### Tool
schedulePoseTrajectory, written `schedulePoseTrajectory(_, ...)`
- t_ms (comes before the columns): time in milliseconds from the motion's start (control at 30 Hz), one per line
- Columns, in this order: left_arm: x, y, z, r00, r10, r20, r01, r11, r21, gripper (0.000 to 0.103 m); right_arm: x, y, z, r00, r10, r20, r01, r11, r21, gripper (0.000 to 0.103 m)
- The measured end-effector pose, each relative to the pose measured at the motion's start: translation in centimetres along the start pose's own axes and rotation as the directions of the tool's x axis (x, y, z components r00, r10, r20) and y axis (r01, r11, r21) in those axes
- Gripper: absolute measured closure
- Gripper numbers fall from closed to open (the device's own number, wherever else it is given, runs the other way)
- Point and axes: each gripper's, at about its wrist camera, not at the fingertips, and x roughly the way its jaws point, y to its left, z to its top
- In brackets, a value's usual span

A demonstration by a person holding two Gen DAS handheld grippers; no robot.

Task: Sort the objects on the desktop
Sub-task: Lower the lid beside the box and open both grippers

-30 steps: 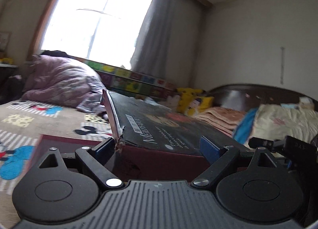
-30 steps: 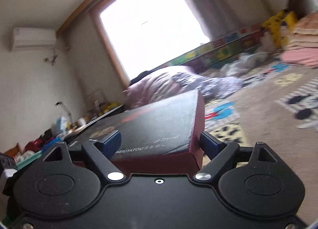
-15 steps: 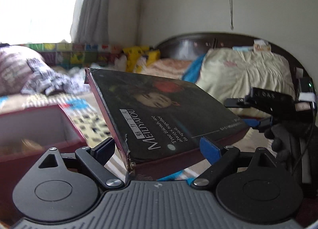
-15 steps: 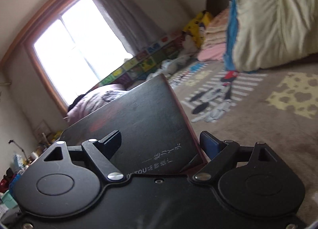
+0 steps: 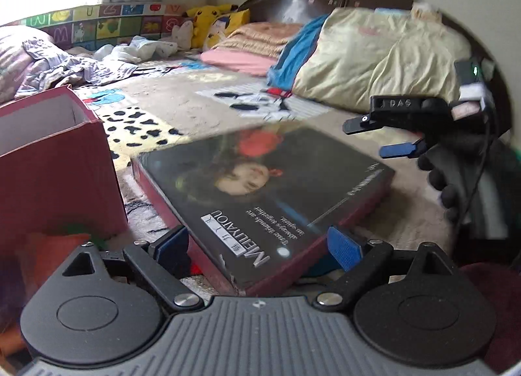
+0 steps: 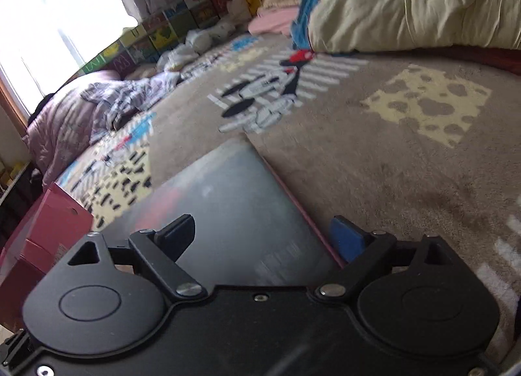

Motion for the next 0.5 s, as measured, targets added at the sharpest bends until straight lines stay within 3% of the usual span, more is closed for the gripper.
schedulePoseTrajectory(100,-1.8,1.0,-0.1,0.999,0.029,0.034,-0.027,0.999,-0.046,0.011,-2.1,1.5,-0.2,0.997,0.019,0.076,-0.015,0.999,-0.051,0.011)
schedulePoseTrajectory(200,-3.7,2.4,-0.7,0.993,0.111,0.051,-0.104,0.987,-0.125,0.011,-4.1,4.1,-1.3,0.987,0.129,0.099,-0.115,0.983,-0.142,0.011)
schedulePoseTrajectory(300,-6.2,3.7,-1.4,0.977,0.204,0.069,-0.188,0.964,-0.189,0.011,-5.5,7.9,-3.3,0.966,0.249,0.07,-0.221,0.936,-0.273,0.011)
schedulePoseTrajectory(400,-8.8,4.0,-2.1,0.939,0.329,0.099,-0.298,0.924,-0.24,0.011,-6.2,11.4,-6.4,0.935,0.355,-0.014,-0.329,0.85,-0.411,0.013)
schedulePoseTrajectory(500,-11.2,4.0,-3.2,0.892,0.44,0.099,-0.398,0.871,-0.288,0.011,-5.8,13.4,-8.8,0.921,0.382,-0.075,-0.365,0.778,-0.512,0.015)
